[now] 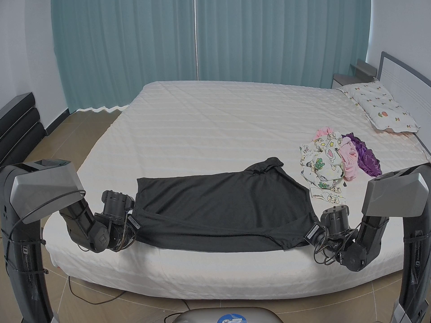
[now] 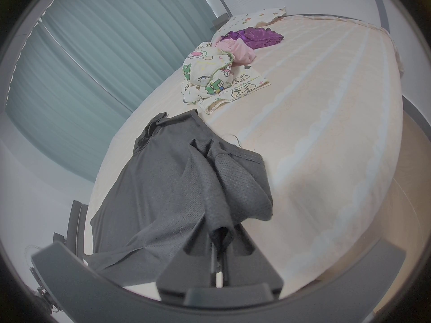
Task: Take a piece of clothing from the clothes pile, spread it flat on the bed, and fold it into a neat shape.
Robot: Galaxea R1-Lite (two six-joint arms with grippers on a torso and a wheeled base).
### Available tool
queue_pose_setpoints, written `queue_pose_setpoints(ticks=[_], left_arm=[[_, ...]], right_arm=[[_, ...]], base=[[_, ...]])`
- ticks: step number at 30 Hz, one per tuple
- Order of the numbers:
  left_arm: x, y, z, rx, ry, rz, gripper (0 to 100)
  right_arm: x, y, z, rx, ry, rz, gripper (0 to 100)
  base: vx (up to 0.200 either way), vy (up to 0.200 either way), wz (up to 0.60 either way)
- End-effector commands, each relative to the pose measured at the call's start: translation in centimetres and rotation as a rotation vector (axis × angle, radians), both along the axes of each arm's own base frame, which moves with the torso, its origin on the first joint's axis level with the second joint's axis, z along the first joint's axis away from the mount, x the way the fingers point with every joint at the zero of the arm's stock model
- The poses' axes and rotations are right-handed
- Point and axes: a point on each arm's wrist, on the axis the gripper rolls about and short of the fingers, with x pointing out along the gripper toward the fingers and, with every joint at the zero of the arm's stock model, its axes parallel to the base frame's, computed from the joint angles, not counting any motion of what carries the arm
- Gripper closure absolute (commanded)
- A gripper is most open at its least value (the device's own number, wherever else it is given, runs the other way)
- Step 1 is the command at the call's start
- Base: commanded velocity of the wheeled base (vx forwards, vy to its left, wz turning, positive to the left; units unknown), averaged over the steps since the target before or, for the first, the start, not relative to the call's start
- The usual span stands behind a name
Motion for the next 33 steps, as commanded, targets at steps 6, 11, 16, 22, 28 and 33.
queue_pose_setpoints(ticks=[6,11,16,22,28,33], left_arm=[[-0.9,0.5,1.2,0.025,0.031,-0.013,100],[-1.4,0.5,1.6,0.010,0.071,-0.035,100],[-1.5,0.8,1.5,0.025,0.102,-0.048,100],[-1.7,1.2,1.0,0.057,0.140,-0.073,100],[-1.5,1.4,0.6,0.014,0.151,-0.095,100],[-1.4,1.5,0.7,-0.009,0.148,-0.100,0]], right_arm=[[-1.6,-0.5,2.5,-0.016,-0.022,0.035,100],[-2.1,-0.6,2.5,-0.023,0.001,0.040,100],[-2.7,-0.3,2.1,-0.032,0.040,0.061,100],[-2.9,0.0,1.3,-0.040,0.080,0.078,100],[-3.1,0.0,0.4,-0.042,0.115,0.101,100],[-3.0,-0.1,0.0,-0.017,0.127,0.117,0]], base=[[0.000,0.000,0.00],[0.000,0.000,0.00],[0.000,0.000,0.00],[0.000,0.000,0.00],[0.000,0.000,0.00],[0.000,0.000,0.00]])
